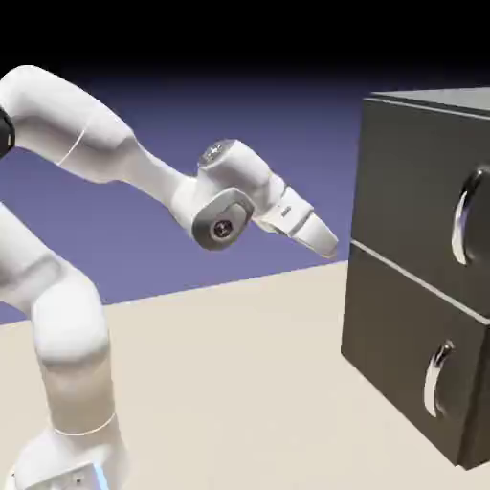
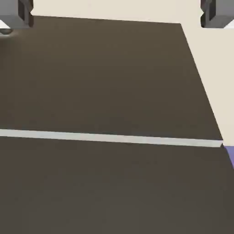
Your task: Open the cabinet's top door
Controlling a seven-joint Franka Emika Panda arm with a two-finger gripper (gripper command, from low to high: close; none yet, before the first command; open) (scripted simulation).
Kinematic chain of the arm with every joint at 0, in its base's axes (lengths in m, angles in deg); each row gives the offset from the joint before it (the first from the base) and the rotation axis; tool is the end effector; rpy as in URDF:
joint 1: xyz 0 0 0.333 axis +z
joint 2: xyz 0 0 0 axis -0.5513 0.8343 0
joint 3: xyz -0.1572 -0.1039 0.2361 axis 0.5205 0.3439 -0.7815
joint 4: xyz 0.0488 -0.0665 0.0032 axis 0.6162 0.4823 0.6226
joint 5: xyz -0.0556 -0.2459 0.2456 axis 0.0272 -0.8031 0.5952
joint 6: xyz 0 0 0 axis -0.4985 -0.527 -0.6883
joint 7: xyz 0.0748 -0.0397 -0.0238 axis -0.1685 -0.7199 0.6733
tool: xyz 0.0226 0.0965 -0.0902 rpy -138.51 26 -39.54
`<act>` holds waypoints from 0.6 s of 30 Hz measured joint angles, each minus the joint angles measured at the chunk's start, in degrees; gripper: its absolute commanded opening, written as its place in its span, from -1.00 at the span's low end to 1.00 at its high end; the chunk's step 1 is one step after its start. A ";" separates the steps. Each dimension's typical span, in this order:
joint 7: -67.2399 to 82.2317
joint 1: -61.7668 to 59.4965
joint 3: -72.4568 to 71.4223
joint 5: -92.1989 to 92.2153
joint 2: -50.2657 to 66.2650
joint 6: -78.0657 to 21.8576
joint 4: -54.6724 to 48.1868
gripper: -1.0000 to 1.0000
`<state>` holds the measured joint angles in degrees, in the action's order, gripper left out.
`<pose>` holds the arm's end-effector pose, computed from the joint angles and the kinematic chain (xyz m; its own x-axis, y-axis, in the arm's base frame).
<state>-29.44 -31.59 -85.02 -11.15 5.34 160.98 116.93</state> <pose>0.3842 0.0069 0.4635 0.5175 -0.6620 0.5421 -0.4450 -0.7494 -0.4904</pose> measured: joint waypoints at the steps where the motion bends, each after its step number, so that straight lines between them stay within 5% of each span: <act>1: -1.59 0.98 1.15 -2.49 -0.50 -0.01 -0.60 1.00; 18: -28.62 17.62 20.67 -44.85 -9.02 -0.20 -10.77 1.00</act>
<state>-58.06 -13.97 -64.35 -56.00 -3.68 160.78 106.16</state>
